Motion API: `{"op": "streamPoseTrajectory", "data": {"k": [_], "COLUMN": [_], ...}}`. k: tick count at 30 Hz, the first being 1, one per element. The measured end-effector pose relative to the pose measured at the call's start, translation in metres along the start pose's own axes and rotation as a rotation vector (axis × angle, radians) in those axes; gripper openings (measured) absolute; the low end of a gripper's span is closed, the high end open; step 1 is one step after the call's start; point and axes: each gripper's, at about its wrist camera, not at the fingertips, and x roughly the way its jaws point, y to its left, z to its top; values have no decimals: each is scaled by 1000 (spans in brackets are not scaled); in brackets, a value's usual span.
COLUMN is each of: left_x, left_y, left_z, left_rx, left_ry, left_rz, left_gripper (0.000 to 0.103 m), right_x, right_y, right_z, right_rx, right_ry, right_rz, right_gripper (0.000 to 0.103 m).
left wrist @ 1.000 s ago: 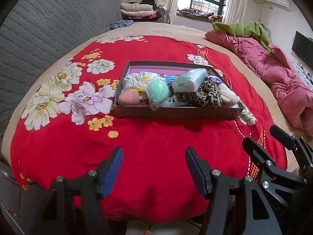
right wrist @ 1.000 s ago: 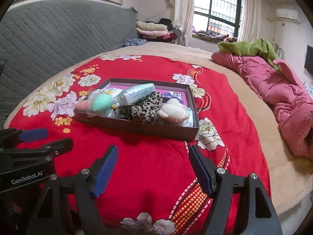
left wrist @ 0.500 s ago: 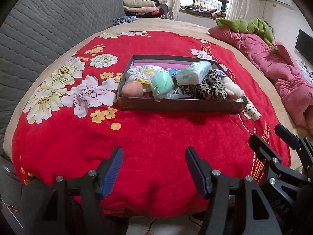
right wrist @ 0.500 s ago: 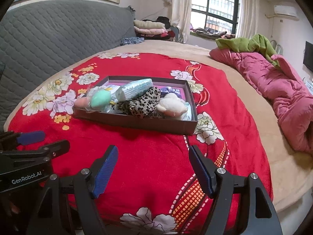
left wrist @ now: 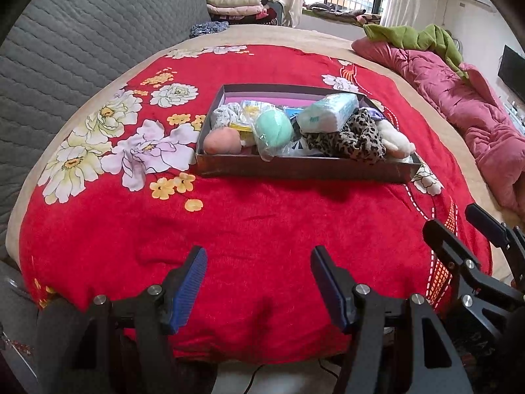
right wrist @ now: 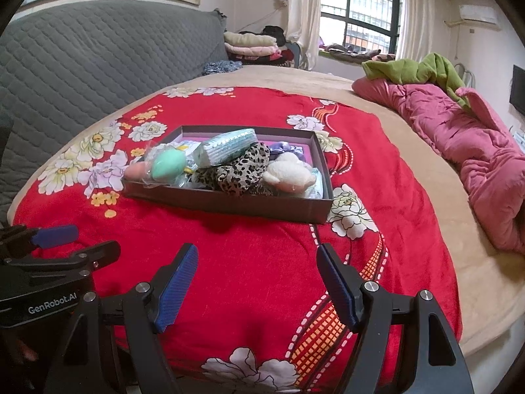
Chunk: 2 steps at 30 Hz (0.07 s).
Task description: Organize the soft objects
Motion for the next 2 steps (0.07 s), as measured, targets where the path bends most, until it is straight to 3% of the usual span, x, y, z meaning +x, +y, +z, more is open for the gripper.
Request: {"op": "streamPoseTrajectory", "data": {"k": [2], "left_x": [3], "left_y": [1], "left_z": [0], "left_rx": [-7], "left_ry": [6], "left_rz": [-8], "left_gripper": [65], "right_x": [1], "right_y": [0], "right_z": [0], "right_rx": [0], "right_ry": [2], "right_rz": [1], "right_gripper": [76]}}
